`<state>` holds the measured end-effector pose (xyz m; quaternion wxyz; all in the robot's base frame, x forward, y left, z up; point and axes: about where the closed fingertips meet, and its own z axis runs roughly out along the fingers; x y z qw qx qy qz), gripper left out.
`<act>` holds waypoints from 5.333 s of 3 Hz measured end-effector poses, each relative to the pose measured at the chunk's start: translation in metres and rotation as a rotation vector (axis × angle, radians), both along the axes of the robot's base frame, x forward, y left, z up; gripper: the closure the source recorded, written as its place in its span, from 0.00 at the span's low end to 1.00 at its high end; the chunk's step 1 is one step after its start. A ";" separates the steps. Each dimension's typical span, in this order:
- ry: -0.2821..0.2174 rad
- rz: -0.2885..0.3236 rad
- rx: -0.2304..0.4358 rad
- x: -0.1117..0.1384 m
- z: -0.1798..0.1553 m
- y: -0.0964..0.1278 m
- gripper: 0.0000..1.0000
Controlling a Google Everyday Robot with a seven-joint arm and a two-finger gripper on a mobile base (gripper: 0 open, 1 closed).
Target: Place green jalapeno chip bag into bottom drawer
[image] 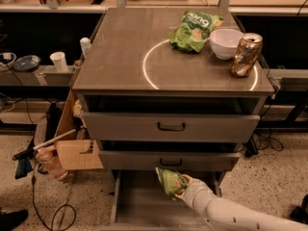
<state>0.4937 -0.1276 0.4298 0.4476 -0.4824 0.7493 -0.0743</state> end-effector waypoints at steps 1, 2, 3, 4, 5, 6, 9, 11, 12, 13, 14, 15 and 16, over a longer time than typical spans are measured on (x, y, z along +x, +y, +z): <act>0.026 -0.011 0.011 0.002 -0.020 -0.001 1.00; 0.051 -0.021 0.017 0.004 -0.037 -0.001 1.00; 0.091 -0.020 0.026 0.008 -0.059 0.005 1.00; 0.095 -0.019 0.027 0.009 -0.061 0.005 1.00; 0.075 -0.033 0.027 0.009 -0.059 0.005 1.00; 0.043 -0.064 0.032 0.014 -0.076 0.002 1.00; 0.155 -0.120 0.035 0.013 -0.187 0.001 1.00; 0.229 -0.154 0.023 0.006 -0.242 -0.001 1.00; 0.229 -0.154 0.023 0.006 -0.242 -0.001 0.76; 0.229 -0.154 0.023 0.006 -0.242 -0.001 0.53; 0.229 -0.154 0.023 0.006 -0.242 -0.001 0.30; 0.229 -0.154 0.023 0.006 -0.242 -0.001 0.00; 0.229 -0.154 0.023 0.006 -0.242 -0.001 0.00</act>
Offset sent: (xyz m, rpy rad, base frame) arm 0.0050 -0.0024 -0.0562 0.0232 0.0818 -0.0348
